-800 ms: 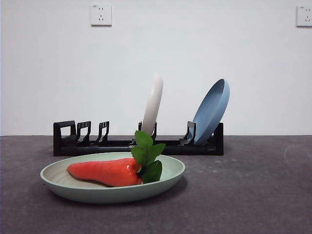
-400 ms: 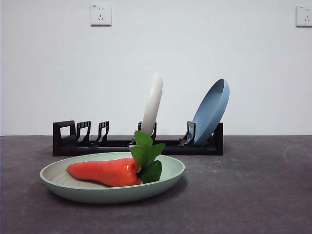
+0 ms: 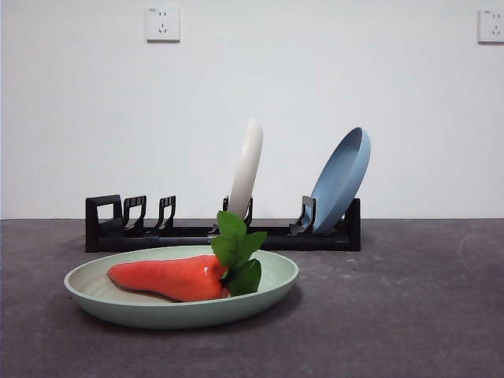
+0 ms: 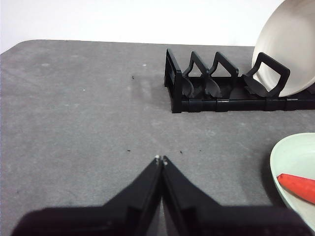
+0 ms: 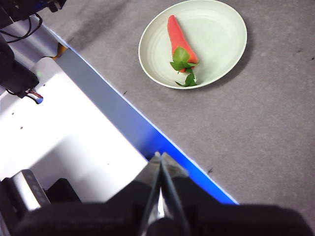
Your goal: Take the green plate from the plate rack,put the plate on the table,take the carrot from the table,put the carrot in the plate
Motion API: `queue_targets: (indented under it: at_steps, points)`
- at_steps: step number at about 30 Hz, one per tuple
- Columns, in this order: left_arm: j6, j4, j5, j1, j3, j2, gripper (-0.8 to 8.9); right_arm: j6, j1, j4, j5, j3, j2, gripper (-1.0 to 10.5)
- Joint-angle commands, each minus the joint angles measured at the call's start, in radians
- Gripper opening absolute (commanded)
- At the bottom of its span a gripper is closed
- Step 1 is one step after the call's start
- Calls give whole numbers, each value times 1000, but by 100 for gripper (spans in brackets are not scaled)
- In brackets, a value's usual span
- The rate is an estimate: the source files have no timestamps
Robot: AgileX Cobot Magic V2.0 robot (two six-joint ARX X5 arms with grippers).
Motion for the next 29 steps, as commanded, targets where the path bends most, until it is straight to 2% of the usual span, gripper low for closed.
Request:
queue_targets:
  at_steps: [1,3,6,11,16,23,29]
  points:
    - [-10,0,7,3,-11,-3,-3,-21,-23,5,3,-4,-9,1]
    - [-10,0,7,3,-11,-3,-3,-84,-74,12,3,-5,-23,1]
    - [-10,0,7,3,-11,-3,-3,-127,-190,104,-3,-23,-60,1]
    - [-10,0,7,3,-11,-3,-3,-129,-415,332,-2,-127,-174,1]
    - [-10,0,7,3,-11,-3,-3,-128,-588,575,1,-339,-312,1]
    - [-10,0,7,3,-11,-3,-3,-42,-694,909,10,-702,-495,1]
    - [-10,0,7,3,-11,-3,-3,-26,-700,967,100,-879,-602,1]
